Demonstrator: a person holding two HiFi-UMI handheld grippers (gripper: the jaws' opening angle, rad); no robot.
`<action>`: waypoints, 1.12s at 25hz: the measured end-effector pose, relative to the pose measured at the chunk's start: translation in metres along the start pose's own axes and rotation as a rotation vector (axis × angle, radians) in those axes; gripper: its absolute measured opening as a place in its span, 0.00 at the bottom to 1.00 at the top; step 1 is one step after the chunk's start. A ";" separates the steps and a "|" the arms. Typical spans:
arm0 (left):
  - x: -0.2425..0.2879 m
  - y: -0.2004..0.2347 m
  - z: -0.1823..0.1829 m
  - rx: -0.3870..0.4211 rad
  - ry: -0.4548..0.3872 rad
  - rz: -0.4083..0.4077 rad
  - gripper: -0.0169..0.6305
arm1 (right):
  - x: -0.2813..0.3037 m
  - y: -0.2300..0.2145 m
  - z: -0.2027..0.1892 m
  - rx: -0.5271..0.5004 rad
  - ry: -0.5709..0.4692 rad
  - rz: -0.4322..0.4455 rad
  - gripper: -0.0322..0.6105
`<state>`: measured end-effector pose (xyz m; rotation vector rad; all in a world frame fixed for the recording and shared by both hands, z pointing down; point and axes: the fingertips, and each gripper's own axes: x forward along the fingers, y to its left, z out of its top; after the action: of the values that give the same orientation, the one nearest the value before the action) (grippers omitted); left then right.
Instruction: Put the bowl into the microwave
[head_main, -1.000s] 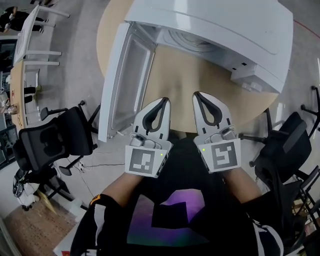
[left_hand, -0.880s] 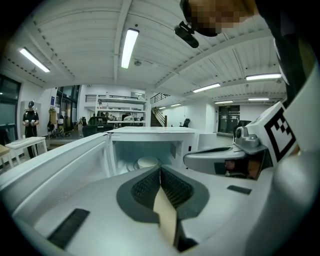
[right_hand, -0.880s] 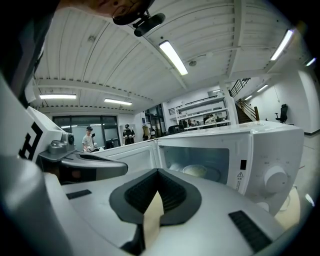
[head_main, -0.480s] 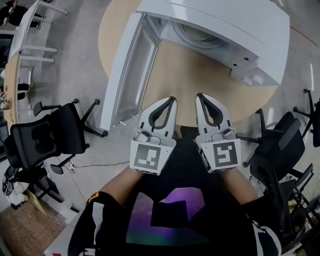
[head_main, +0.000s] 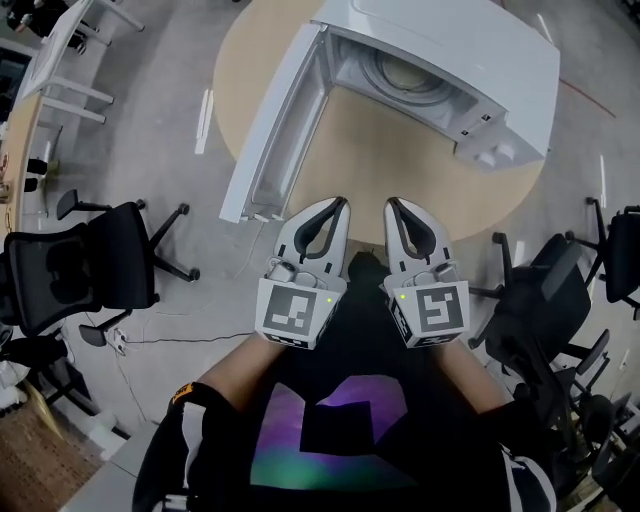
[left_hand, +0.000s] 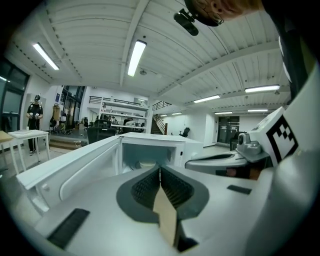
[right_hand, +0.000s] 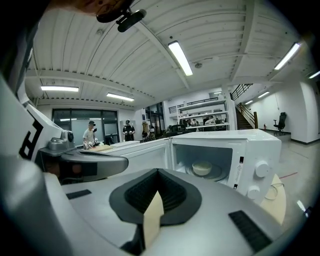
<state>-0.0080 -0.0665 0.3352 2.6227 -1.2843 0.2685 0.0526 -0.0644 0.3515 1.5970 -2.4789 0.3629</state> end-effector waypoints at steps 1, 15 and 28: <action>-0.007 -0.001 -0.001 -0.004 0.005 -0.003 0.11 | -0.004 0.005 -0.001 0.010 0.002 -0.003 0.08; -0.077 -0.017 -0.008 0.047 -0.011 -0.063 0.11 | -0.055 0.058 -0.009 0.012 0.003 -0.076 0.08; -0.143 -0.018 -0.021 0.014 -0.035 -0.119 0.11 | -0.090 0.112 -0.017 -0.017 0.020 -0.137 0.08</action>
<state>-0.0816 0.0575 0.3171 2.7142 -1.1349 0.2142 -0.0125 0.0630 0.3310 1.7348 -2.3355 0.3360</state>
